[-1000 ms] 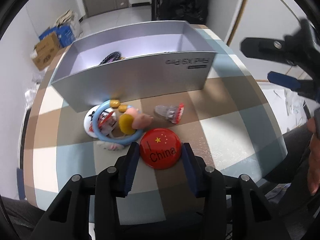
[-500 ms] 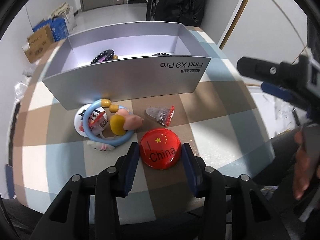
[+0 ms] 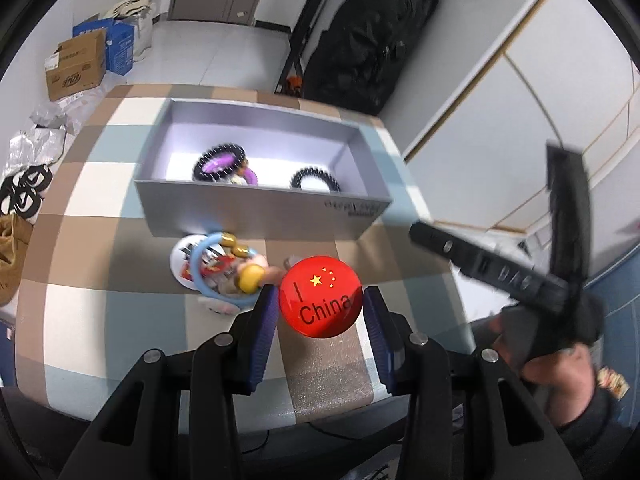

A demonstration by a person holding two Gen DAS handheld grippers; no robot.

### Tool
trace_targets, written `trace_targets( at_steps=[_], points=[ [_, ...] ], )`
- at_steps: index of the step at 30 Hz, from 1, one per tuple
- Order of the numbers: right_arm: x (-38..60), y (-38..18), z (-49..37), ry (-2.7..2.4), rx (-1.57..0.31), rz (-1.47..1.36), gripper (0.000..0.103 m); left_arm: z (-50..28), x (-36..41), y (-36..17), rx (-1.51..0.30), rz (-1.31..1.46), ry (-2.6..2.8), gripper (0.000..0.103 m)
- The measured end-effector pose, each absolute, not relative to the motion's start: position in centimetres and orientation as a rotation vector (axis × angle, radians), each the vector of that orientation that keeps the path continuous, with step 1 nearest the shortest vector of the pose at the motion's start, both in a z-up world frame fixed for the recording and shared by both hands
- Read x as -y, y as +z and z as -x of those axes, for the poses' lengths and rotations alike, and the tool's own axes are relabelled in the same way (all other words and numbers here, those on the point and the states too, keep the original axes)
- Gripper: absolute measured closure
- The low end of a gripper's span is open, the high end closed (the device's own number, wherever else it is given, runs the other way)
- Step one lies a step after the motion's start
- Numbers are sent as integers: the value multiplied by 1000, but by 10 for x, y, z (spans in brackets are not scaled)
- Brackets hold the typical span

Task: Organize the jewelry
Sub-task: 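Carry the red badge with the left gripper toward the box, then lower the red badge into the box with the left while the right grasps the clear charm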

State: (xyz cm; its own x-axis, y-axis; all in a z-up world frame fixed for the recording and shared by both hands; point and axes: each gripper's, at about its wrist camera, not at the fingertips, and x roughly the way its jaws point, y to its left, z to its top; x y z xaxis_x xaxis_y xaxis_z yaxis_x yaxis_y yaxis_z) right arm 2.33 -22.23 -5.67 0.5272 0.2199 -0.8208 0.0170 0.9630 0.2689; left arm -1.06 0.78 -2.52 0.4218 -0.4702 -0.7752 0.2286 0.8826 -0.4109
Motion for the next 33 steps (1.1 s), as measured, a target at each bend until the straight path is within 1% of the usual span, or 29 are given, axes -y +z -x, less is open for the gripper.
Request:
trace_targets(
  at_steps=[5, 11, 14, 16, 18, 20, 22, 26, 27, 28, 31, 33],
  points=[
    [205, -58, -24, 180, -1016, -208, 0, 5, -33, -14, -995, 371, -429, 66],
    [173, -63, -25, 287, -1037, -124, 13, -7, -63, -11, -958, 471, -385, 65],
    [160, -69, -26, 322, -1057, -97, 16, -7, -68, -12, -956, 486, -386, 65],
    [153, -74, -27, 341, -1076, -87, 22, -5, -70, -12, -948, 479, -386, 65],
    [143, -79, -28, 356, -1095, -65, 33, -4, -71, -13, -954, 469, -390, 65],
    [136, -81, -28, 357, -1099, -42, 34, -4, -71, -14, -958, 469, -394, 65],
    [129, -82, -29, 354, -1097, -10, 40, -4, -73, -14, -958, 468, -401, 65],
    [116, -83, -29, 347, -1090, 56, 46, -5, -76, -15, -964, 476, -409, 65],
    [113, -83, -29, 347, -1087, 65, 51, -6, -77, -16, -967, 479, -405, 65],
    [113, -83, -29, 345, -1085, 70, 52, -7, -78, -17, -973, 485, -405, 65],
    [109, -84, -28, 334, -1076, 94, 65, -9, -81, -19, -983, 502, -405, 66],
    [105, -84, -28, 332, -1072, 107, 77, -8, -82, -19, -980, 495, -393, 66]
  ],
)
